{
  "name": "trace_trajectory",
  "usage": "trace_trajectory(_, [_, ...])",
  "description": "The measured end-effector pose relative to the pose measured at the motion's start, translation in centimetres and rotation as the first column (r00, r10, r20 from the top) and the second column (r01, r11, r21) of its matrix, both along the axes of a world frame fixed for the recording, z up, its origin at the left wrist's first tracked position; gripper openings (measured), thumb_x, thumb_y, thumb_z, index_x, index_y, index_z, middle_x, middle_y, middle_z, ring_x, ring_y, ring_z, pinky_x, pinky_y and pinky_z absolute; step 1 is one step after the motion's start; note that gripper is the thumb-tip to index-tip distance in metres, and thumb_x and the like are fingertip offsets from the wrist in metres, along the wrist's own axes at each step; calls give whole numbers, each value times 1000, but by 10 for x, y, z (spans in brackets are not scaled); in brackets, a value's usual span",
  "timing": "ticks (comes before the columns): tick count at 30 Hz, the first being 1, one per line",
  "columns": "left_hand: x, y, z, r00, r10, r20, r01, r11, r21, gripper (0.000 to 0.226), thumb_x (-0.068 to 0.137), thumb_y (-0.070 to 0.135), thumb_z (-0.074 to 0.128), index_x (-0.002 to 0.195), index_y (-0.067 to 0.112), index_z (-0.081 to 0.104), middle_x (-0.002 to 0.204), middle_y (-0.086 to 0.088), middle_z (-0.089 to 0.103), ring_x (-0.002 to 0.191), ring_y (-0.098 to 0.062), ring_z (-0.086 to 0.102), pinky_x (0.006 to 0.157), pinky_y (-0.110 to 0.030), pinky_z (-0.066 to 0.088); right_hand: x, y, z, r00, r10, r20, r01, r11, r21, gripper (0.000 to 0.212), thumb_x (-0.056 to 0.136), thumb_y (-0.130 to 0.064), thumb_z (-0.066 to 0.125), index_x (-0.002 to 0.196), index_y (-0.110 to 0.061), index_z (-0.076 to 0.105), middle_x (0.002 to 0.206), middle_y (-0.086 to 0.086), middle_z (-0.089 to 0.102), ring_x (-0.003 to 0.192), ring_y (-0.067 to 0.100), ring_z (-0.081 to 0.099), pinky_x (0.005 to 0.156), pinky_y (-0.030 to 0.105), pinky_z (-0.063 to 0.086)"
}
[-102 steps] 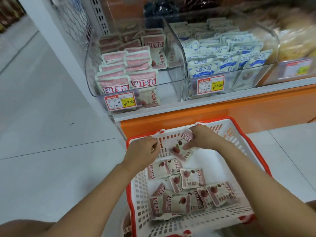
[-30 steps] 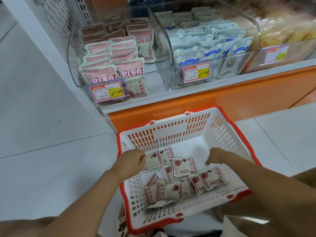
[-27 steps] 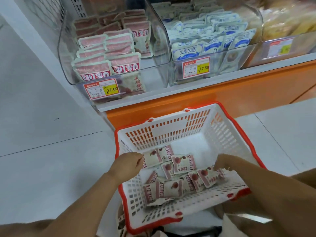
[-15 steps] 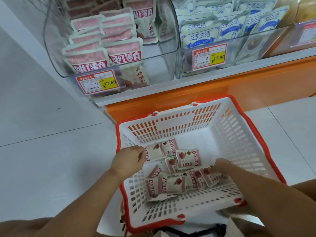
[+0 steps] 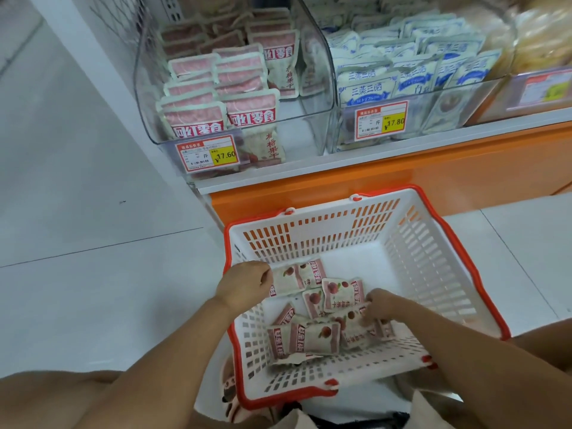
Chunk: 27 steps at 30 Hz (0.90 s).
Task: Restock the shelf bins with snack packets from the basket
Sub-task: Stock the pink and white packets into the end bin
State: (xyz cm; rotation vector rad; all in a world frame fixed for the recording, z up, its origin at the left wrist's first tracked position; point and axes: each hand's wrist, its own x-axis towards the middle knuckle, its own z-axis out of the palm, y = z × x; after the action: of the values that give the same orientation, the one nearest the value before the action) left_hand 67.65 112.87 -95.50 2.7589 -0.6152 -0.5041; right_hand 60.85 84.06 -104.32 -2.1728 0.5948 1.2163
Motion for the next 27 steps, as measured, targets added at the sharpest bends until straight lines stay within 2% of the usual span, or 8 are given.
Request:
trace_trajectory(3, [1,-10,14,1000,-24,3,24,999,-33,29,99,27,40,73,19,52,77,4,62,68,-13,59,63,-24,48,8,11,26,985,123,120,-130,990,55,20,70,-16,82,68,-16,62,66,-8,57,65,9,56,61,18,43])
trace_trajectory(6, [6,-24,44,996,-40,80,49,992,-119,27,100,28,40,84,17,59,90,4,66,75,-12,62,72,-27,53,20,15,64,963,17,268,-77,974,214,38,63,-15,87,49,-13,51,52,-1,43,47,11,39,55,22,32])
trace_trajectory(8, [11,-29,72,985,-29,169,60,981,-185,27,100,28,39,85,18,59,90,3,66,76,-13,61,70,-27,53,31,17,98,921,-84,381,-40,952,304,28,64,-16,87,57,-5,62,61,5,60,54,15,56,60,19,43])
trace_trajectory(10, [17,-30,103,964,8,266,62,965,-256,27,101,27,38,96,18,63,97,4,65,84,-12,61,73,-25,52,43,19,137,852,-172,495,-26,929,369,36,64,-24,87,75,5,67,85,20,70,78,31,68,80,26,52])
trace_trajectory(15, [31,-15,176,862,109,495,68,943,-326,33,100,18,39,128,14,57,130,-3,55,120,-15,48,99,-20,30,61,26,259,661,-329,675,-68,869,490,26,55,-25,83,73,-9,74,70,12,72,55,15,61,59,24,48])
trace_trajectory(22, [54,-1,198,845,187,501,-50,960,-274,42,101,21,38,141,13,43,146,-4,42,132,-19,40,109,-28,29,95,38,372,171,-317,933,13,947,320,17,68,-21,84,80,-12,75,64,5,70,49,10,58,50,22,45])
trace_trajectory(24, [57,-4,195,848,192,493,-54,958,-281,40,100,20,40,138,12,48,142,-5,47,130,-19,41,109,-27,28,118,46,389,120,-185,975,79,981,177,21,69,-25,84,87,-18,76,65,-2,69,48,3,58,48,18,45])
trace_trajectory(27, [61,-4,191,834,201,514,-53,956,-288,36,99,20,43,133,12,54,136,-4,52,128,-18,40,107,-28,29,166,60,394,174,134,976,241,955,-174,22,72,-27,81,91,-18,76,81,8,70,76,20,66,64,25,45])
